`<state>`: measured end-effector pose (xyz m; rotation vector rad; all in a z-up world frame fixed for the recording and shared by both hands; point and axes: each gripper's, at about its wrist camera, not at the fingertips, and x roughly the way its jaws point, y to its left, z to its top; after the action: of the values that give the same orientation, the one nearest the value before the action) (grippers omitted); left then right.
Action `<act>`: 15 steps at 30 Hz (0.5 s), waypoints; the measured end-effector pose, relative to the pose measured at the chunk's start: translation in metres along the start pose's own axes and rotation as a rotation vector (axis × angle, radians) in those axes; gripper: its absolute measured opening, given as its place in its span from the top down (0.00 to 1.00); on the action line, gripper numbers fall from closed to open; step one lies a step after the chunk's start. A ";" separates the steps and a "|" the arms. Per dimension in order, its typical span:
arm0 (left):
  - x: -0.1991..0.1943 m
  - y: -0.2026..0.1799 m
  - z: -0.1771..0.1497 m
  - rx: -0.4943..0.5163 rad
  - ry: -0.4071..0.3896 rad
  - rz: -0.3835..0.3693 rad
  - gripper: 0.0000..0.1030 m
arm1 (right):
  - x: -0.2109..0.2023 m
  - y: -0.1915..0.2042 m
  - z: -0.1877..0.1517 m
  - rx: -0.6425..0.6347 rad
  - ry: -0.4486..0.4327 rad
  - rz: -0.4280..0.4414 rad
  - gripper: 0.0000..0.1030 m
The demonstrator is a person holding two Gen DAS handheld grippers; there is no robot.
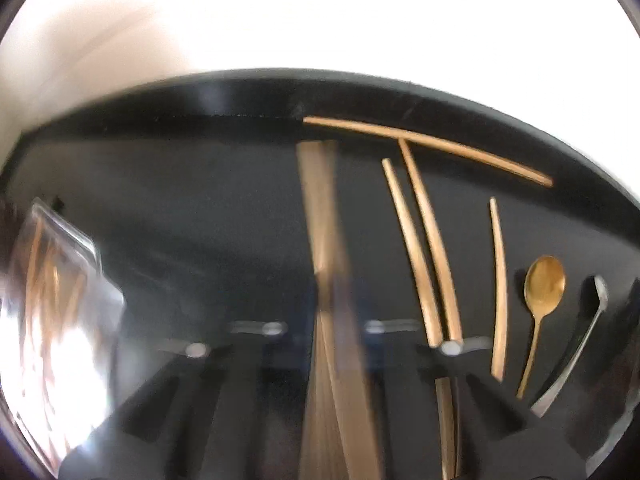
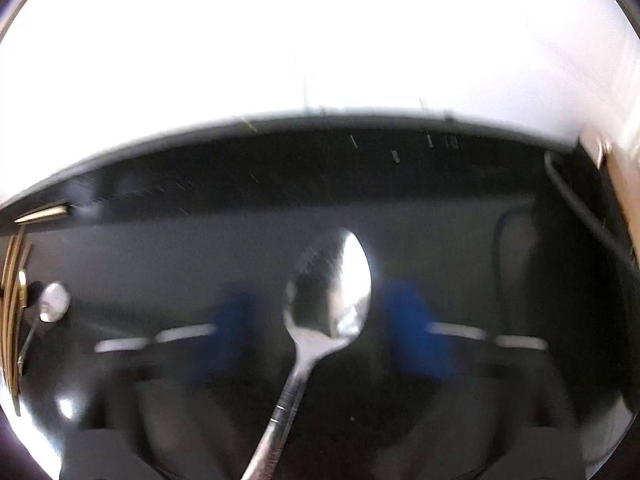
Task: Organize utensils
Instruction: 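Close the right tool on the silver spoon while the left tool grasps a chopstick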
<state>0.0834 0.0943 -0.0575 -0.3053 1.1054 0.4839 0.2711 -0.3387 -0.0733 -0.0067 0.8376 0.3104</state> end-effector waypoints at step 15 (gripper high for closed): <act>-0.117 -0.012 0.007 0.130 -0.211 -0.156 0.95 | -0.161 0.066 -0.009 -0.026 -0.182 0.226 0.66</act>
<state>0.0529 0.0611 0.0511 -0.2188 0.8954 0.2963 0.1456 -0.3199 0.0467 0.0918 0.6542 0.5266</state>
